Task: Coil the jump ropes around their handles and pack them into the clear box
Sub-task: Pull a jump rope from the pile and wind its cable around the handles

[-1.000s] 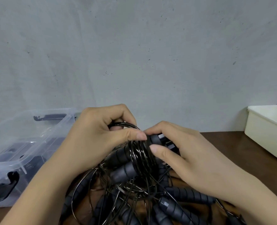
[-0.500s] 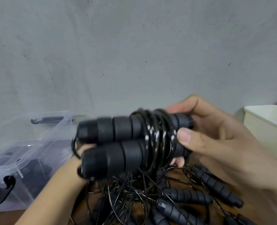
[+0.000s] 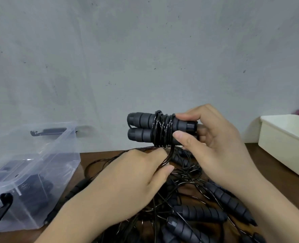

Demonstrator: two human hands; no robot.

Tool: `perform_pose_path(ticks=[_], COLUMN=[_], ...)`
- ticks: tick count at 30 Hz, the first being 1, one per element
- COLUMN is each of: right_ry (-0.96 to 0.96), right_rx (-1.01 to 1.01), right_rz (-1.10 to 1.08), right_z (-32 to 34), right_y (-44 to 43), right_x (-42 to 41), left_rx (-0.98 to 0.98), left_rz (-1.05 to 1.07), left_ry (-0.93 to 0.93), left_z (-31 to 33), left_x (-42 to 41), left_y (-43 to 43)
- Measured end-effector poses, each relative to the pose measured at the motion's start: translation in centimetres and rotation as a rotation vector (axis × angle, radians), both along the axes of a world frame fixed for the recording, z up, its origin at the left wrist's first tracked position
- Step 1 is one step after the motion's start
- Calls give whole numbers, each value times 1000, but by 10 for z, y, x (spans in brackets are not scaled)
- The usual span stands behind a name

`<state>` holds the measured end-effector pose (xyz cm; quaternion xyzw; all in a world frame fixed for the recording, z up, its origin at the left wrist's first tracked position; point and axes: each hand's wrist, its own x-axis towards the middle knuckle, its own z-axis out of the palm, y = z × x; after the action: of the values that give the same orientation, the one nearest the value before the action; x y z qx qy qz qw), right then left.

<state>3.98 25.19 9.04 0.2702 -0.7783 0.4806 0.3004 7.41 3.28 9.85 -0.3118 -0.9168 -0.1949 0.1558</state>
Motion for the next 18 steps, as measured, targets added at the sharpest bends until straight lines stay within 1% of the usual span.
perform_pose_path(ticks=[2, 4, 8, 10, 11, 14, 16, 18], right_ry=[35, -3, -145, -234, -302, -541, -591, -577], right_rx=[108, 214, 415, 451, 426, 220, 152, 114], right_rz=[-69, -76, 42, 128, 206, 512, 632, 706], right_z=[-4, -6, -4, 0, 3, 13, 19, 22], right_y=[-2, -3, -3, -1, 0, 6, 9, 10], right_x=[-3, -4, 1, 6, 9, 20, 27, 30], left_rx=[29, 43, 148, 220, 255, 357, 421, 490], left_rz=[-19, -33, -31, -32, -41, -112, -154, -188], left_ry=[19, 35, 22, 4, -7, -8, -21, -66], left_z=[6, 10, 22, 27, 28, 30, 30, 26], left_x=[4, 3, 0, -2, -4, -8, -11, -15], left_y=[-6, -14, -31, -38, -41, -48, -49, -48])
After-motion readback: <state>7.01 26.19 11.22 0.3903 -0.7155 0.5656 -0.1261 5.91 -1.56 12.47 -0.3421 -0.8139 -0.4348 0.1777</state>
